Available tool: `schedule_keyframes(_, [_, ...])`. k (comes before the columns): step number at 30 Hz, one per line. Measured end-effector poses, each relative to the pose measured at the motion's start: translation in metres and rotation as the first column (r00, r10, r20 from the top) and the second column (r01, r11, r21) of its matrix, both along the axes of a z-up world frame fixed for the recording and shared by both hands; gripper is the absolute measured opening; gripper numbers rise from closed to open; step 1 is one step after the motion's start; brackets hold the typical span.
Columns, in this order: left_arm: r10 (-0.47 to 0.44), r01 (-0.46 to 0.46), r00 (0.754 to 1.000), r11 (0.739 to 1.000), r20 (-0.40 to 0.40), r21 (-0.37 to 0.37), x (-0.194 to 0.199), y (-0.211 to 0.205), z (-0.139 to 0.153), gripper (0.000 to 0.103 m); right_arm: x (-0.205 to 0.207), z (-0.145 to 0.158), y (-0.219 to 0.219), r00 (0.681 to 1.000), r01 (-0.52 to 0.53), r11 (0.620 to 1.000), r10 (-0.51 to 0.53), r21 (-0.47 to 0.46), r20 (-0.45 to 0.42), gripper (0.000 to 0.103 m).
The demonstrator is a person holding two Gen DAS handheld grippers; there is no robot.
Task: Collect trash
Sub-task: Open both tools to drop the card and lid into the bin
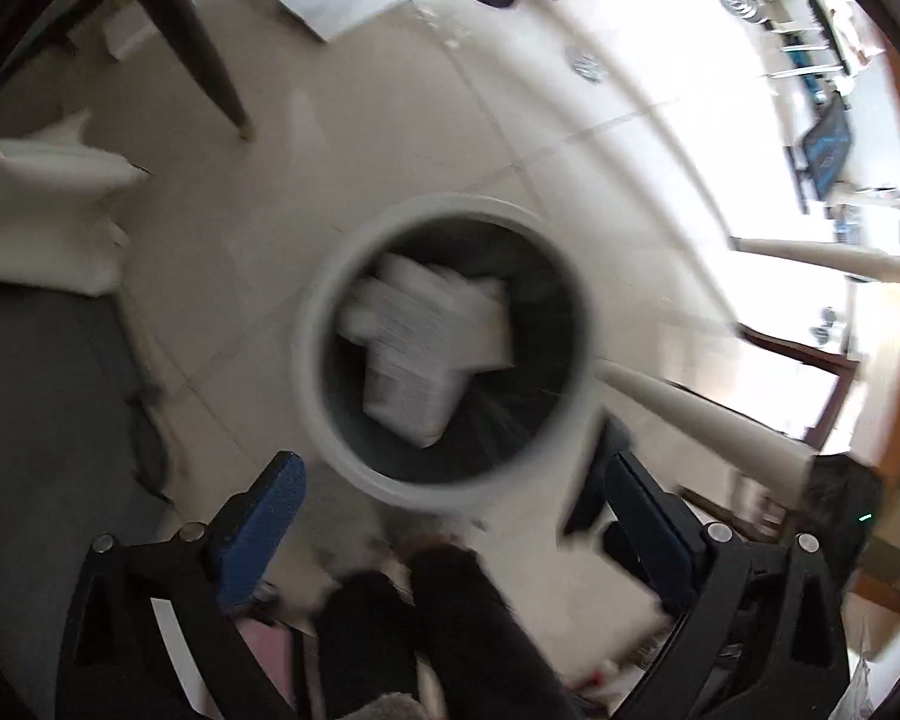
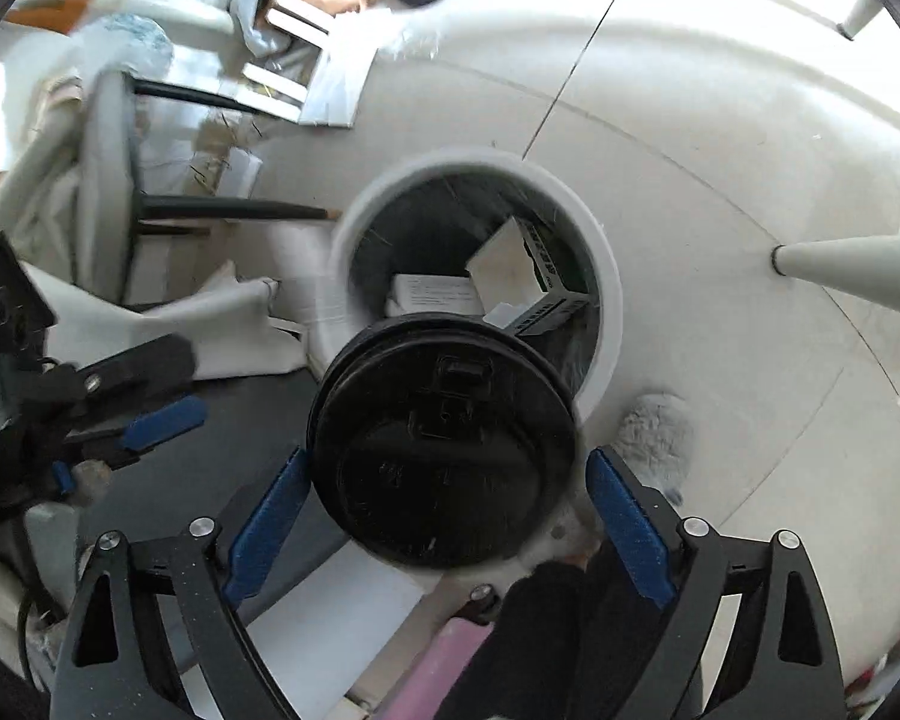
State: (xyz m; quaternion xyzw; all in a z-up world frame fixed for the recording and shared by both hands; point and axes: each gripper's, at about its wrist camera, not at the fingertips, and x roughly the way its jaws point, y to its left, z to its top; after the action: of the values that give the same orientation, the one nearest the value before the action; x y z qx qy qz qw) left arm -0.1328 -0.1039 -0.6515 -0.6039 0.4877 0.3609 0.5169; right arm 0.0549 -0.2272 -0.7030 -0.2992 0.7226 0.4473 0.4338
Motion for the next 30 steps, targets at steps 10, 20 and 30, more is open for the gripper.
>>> schedule_keyframes(10, [-0.112, 0.163, 0.948, 0.975, -0.298, 0.152, -0.006, -0.031, 0.024, 0.102, -0.008, -0.003, 0.002, 0.963, -0.125, 0.992, 0.130, -0.033, 0.237, 0.102])
schedule_keyframes(20, [-0.110, 0.174, 0.938, 0.969, -0.329, 0.173, -0.003, -0.041, 0.092, 0.102, -0.002, 0.080, -0.001, 0.923, -0.163, 0.987, 0.148, 0.011, 0.356, 0.102])
schedule_keyframes(30, [-0.114, 0.178, 0.941, 0.968, -0.319, 0.179, -0.006, -0.065, 0.191, 0.102, -0.008, 0.192, -0.015, 0.917, -0.172, 0.984, 0.139, 0.056, 0.375, 0.102])
